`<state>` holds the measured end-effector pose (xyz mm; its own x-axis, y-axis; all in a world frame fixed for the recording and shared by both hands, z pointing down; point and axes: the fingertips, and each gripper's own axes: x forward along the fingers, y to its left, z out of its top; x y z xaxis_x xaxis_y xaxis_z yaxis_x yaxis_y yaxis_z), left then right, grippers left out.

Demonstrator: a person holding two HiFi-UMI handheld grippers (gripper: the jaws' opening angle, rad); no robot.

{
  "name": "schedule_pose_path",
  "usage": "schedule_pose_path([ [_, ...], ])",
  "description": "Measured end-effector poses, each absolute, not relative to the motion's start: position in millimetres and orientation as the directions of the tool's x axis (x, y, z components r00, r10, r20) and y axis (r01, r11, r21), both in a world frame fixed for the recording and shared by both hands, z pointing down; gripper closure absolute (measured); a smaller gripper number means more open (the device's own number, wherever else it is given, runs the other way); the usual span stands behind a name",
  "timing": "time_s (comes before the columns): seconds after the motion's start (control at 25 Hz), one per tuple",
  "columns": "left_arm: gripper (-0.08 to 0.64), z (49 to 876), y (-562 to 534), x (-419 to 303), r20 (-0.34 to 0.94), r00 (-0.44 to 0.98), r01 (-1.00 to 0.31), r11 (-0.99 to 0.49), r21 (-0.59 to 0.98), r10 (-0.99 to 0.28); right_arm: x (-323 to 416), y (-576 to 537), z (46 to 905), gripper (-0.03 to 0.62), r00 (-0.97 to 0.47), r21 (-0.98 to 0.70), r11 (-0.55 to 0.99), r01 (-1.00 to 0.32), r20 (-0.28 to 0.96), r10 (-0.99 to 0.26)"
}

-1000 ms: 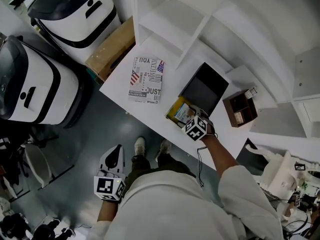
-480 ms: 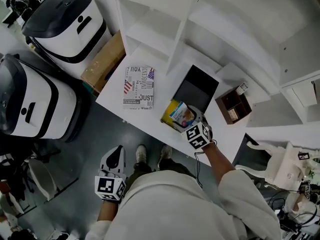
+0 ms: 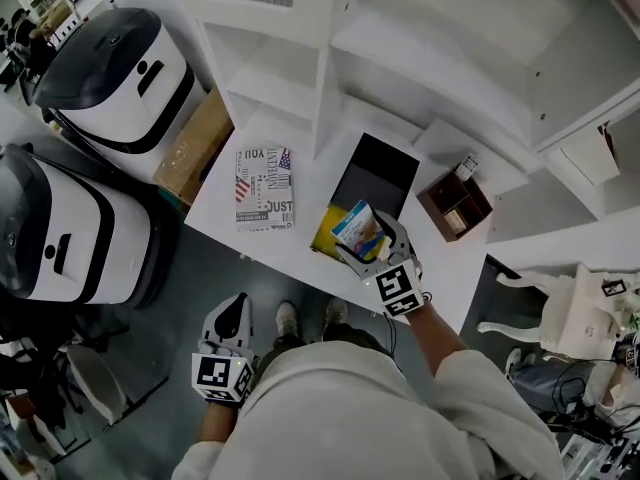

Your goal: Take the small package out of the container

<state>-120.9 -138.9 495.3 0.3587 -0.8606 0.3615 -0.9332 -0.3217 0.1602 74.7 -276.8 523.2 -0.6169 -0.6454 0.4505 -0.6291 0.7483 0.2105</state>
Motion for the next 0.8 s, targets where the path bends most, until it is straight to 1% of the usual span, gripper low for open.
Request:
schedule_pose_path([
  [0.52, 0.552, 479.5, -149.3, -99.7, 0.352, 0.397, -0.917, -0.378, 0.124, -0.848, 96.1, -261.8, 445.6, 0.179, -0.633, 0.193, 0.667, -0.720, 0.212, -0.745],
  [0.68, 0.552, 477.5, -151.2, -93.6, 0.349, 0.408, -0.912, -0.393, 0.115, -0.844, 103.1, -254.0, 424.6, 0.179, -0.617, 0.132, 0.642, -0.756, 0.186, -0.765],
  [0.8, 0.552, 474.7, -153.3, -88.7, 0.345, 0.416, -0.908, -0.404, 0.109, -0.841, 107.1, -250.3, 410.4, 0.179, -0.617, 0.130, 0.634, -0.762, 0.148, -0.773],
])
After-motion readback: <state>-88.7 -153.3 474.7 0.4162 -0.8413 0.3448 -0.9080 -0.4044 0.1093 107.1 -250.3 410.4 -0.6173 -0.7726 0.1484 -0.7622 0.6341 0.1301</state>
